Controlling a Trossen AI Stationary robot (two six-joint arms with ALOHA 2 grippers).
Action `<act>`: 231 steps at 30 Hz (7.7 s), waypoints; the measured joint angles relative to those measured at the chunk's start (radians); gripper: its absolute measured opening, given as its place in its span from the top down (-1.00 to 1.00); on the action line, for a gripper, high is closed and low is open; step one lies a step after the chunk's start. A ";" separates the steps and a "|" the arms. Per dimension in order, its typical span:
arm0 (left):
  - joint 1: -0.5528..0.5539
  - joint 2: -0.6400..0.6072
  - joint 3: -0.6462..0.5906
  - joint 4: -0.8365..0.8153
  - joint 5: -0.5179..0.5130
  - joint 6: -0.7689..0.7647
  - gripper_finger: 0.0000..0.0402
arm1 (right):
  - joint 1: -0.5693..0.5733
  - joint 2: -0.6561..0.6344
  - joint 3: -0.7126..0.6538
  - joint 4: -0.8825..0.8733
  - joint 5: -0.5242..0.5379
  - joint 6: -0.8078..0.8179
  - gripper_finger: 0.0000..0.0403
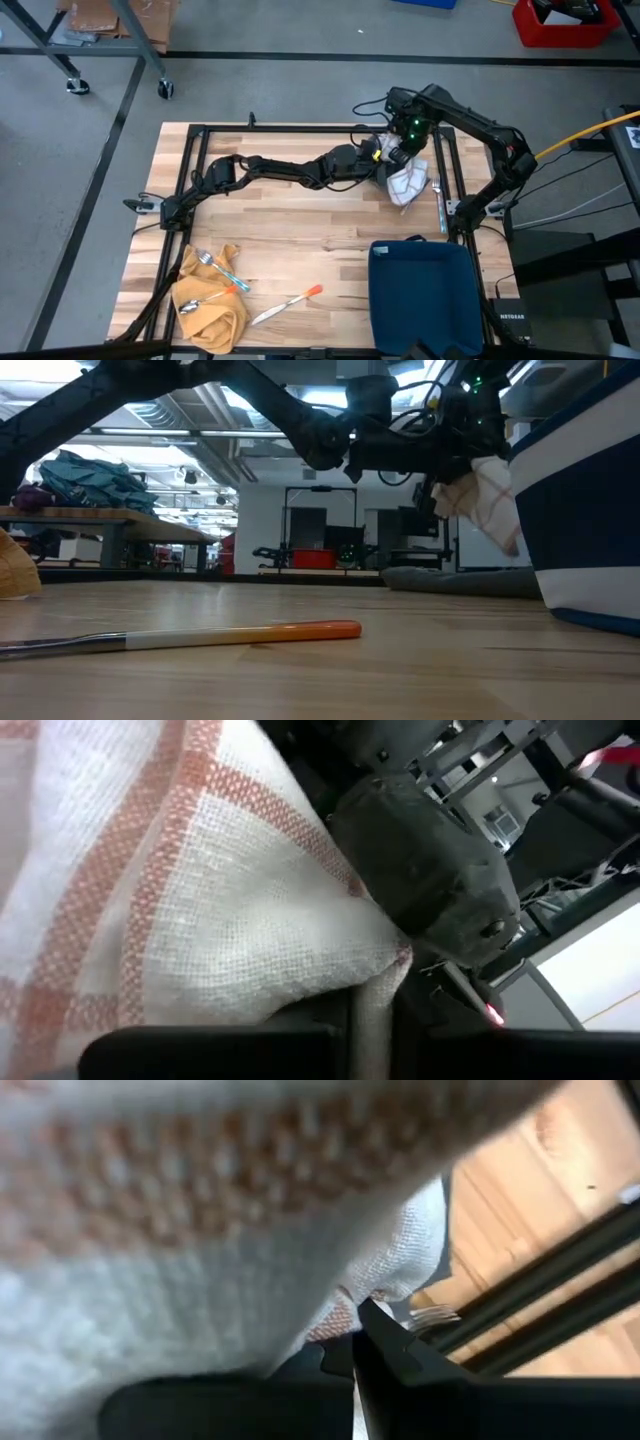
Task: Fold towel
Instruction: Stack the white towel on top of the grey towel, then fold the orange towel
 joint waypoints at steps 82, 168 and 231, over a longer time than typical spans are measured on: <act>0.144 0.020 -0.001 -0.741 -0.014 0.222 0.43 | 0.056 0.000 -0.325 0.433 -0.063 0.030 0.38; -0.020 -0.044 -0.012 -0.872 -0.289 0.868 0.43 | 0.061 0.073 -0.152 0.683 0.009 -0.100 0.38; -0.098 -0.415 -0.008 -1.161 -0.252 1.099 0.43 | 0.063 0.071 0.013 0.525 -0.436 -0.035 0.38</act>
